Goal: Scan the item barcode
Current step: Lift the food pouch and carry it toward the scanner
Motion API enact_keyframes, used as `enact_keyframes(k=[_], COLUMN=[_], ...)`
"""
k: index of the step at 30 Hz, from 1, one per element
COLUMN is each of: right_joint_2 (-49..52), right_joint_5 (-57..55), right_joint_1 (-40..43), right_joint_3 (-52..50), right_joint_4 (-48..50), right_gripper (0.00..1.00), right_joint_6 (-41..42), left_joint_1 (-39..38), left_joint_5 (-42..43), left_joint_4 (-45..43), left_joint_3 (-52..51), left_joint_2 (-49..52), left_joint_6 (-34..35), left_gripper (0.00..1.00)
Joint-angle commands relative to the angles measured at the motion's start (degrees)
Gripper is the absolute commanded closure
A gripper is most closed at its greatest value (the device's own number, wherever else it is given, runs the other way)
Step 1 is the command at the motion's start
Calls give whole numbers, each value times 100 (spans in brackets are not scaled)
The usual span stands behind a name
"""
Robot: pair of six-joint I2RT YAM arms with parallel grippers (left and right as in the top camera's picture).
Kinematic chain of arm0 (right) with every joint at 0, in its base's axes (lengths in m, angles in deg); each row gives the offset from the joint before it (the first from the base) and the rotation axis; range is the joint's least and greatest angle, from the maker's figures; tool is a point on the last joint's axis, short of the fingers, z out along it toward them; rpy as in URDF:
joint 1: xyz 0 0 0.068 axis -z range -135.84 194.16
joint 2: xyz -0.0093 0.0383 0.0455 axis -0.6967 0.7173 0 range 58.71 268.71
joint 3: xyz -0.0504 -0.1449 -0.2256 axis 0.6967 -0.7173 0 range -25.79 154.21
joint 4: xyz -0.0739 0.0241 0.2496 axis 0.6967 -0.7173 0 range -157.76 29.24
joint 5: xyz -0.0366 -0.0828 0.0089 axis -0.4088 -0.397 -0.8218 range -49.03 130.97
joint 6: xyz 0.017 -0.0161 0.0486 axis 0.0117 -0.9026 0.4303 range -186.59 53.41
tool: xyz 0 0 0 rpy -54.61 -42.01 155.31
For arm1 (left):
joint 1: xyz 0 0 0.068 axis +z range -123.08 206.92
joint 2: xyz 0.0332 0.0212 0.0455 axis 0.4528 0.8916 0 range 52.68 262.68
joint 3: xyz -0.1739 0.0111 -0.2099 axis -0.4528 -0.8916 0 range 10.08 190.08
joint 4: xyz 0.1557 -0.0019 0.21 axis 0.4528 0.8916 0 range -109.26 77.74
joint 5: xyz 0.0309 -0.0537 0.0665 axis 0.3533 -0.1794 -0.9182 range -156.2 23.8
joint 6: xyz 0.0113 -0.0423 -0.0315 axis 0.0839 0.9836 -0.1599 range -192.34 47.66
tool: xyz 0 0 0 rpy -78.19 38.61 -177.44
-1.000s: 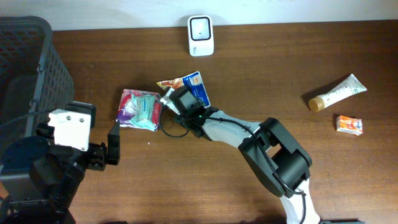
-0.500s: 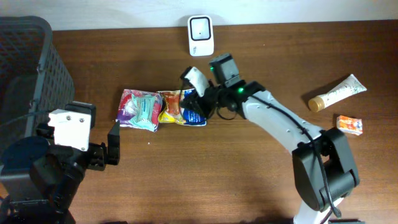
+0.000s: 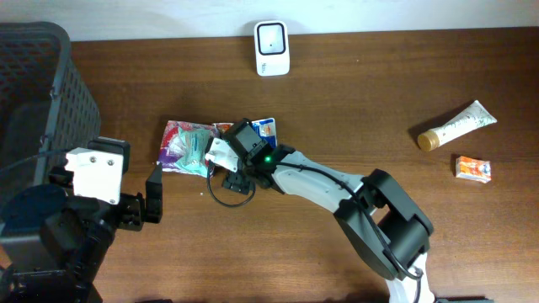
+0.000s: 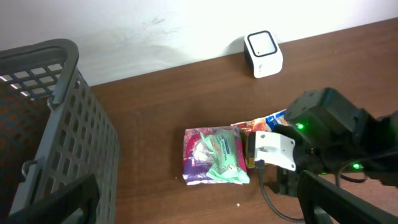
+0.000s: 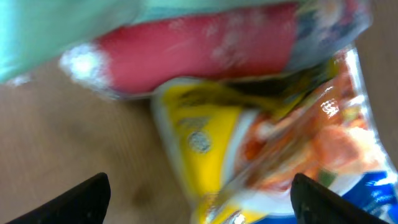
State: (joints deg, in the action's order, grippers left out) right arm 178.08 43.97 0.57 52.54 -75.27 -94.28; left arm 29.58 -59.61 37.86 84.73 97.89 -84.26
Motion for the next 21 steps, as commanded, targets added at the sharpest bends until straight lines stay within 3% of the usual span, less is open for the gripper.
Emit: enact_keyframes(k=[1,5,6,7,8,9,12,18,21], right_joint_2=[374,776,909,1060,1156,1189,1071,-435,-1185], right_joint_5=[-522,-527,-525,-520,-498,-498,-302,2686,5025], right_joint_1=[26,101,136,170,179,179,179,911,1759], right_joint_3=[55,55,55,55,55,55,57,68,68], right_joint_4=[442,1075,1187,1311,1353,1349,1307,297,-125], right_gripper=[13,14,19,41,79,96,96,96,96], right_joint_6=[-59,120,219,411,470,647,1067,1517,1519], left_joint_1=[24,24,24,24,24,24,24,24,24], left_joint_5=[2,2,2,2,2,2,2,2,2], left_joint_4=[-26,-24,-15,9,20,20,20,20,46], left_joint_3=[9,9,9,9,7,9,9,9,9], left_joint_2=[-13,-13,-13,-13,-13,-13,-13,-13,-13], left_joint_6=[74,74,74,74,74,74,74,74,74], left_gripper=[1,1,1,1,1,1,1,1,1])
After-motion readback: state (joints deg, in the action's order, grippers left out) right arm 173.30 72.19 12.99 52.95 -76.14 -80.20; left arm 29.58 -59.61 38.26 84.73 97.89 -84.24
